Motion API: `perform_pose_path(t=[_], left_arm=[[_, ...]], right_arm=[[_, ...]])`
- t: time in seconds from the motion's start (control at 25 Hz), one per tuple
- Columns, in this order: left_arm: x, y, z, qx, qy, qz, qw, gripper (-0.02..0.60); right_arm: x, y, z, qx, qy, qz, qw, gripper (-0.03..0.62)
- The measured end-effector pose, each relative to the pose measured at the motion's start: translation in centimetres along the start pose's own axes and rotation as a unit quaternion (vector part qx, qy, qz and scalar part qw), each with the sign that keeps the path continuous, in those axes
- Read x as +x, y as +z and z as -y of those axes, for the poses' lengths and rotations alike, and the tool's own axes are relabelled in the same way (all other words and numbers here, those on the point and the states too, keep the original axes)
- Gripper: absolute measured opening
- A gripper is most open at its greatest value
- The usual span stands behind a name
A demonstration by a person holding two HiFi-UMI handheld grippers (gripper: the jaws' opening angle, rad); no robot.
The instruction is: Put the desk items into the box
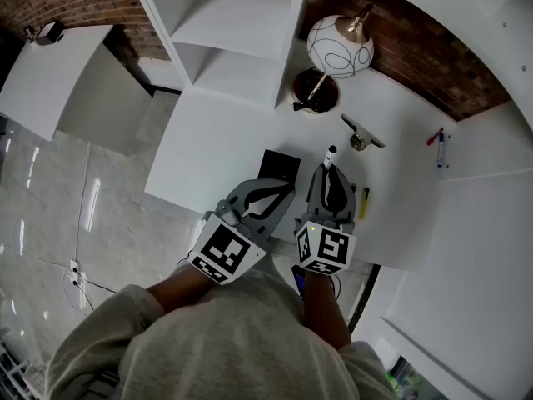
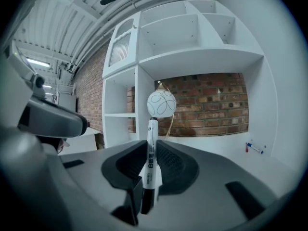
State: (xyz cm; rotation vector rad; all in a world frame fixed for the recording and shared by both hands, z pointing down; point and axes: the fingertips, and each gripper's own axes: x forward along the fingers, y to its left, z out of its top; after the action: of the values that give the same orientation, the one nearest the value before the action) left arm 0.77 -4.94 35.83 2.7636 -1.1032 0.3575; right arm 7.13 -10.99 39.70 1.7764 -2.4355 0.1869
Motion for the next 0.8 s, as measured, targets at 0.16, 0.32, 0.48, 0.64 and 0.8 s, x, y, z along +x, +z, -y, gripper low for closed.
perform_pose_path(t=[0.16, 0.32, 0.48, 0.64, 0.8], left_arm=[[-0.5, -0.3, -0.5, -0.005, 0.010, -0.002, 0.9999, 0.008], [-1.1, -0.7, -1.4, -0.009, 0.023, -0.003, 0.9997, 0.006], [-1.9, -1.1, -2.2, -0.014, 0.037, -0.005, 0.9992, 0.006], [-2.5, -1.5, -3.3, -0.020, 0.051, -0.009, 0.9984, 0.007], [-3.2, -1.8, -4.1, -0.024, 0.065, -0.012, 0.9975, 0.007]], right_arm=[[0.6, 0.1, -1.1, 0.000, 0.017, 0.005, 1.000, 0.077], [1.3, 0.0, -2.4, -0.001, 0.033, 0.005, 0.999, 0.077], [1.8, -0.1, -3.8, -0.002, 0.050, 0.005, 0.999, 0.077], [2.6, -0.2, -5.0, -0.002, 0.065, 0.005, 0.998, 0.075], [3.2, -0.6, -6.1, -0.002, 0.078, 0.001, 0.997, 0.075]])
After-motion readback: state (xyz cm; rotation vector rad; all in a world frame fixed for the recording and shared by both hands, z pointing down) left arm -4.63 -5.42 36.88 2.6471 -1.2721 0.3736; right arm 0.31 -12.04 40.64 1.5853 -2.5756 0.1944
